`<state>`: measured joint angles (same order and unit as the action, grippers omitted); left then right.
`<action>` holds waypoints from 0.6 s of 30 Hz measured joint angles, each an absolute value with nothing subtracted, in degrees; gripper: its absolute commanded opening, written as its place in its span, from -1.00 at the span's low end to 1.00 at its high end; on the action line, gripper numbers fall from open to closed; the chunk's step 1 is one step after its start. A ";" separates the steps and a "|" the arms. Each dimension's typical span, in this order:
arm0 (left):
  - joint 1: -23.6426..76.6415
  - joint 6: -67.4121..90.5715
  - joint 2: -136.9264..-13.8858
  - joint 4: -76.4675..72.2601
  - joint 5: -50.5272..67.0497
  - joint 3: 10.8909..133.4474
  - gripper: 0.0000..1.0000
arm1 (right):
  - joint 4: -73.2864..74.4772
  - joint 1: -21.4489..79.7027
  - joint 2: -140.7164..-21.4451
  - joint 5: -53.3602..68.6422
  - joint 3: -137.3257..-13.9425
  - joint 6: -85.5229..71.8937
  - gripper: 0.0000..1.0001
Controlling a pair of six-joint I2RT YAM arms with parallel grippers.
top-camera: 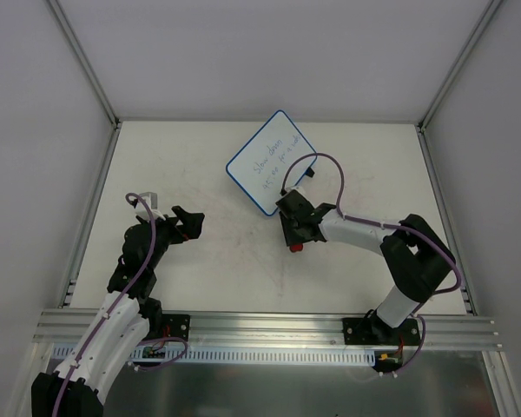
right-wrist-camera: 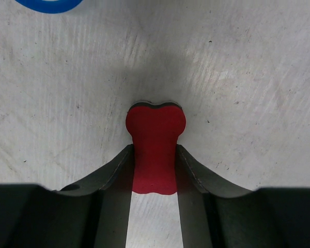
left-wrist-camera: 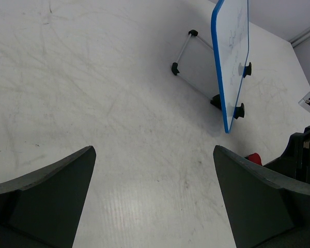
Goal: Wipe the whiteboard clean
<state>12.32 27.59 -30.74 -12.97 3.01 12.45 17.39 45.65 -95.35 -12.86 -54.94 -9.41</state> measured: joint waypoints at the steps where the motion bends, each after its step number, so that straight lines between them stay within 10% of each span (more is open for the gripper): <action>1: 12.32 27.59 -30.74 -12.97 3.01 12.45 0.98 | 17.34 45.65 -95.35 -12.88 -55.02 -9.43 -0.18; 18: 12.32 27.64 -30.74 -13.19 4.16 12.45 0.98 | 17.32 45.63 -96.29 -12.88 -55.99 -9.39 -1.00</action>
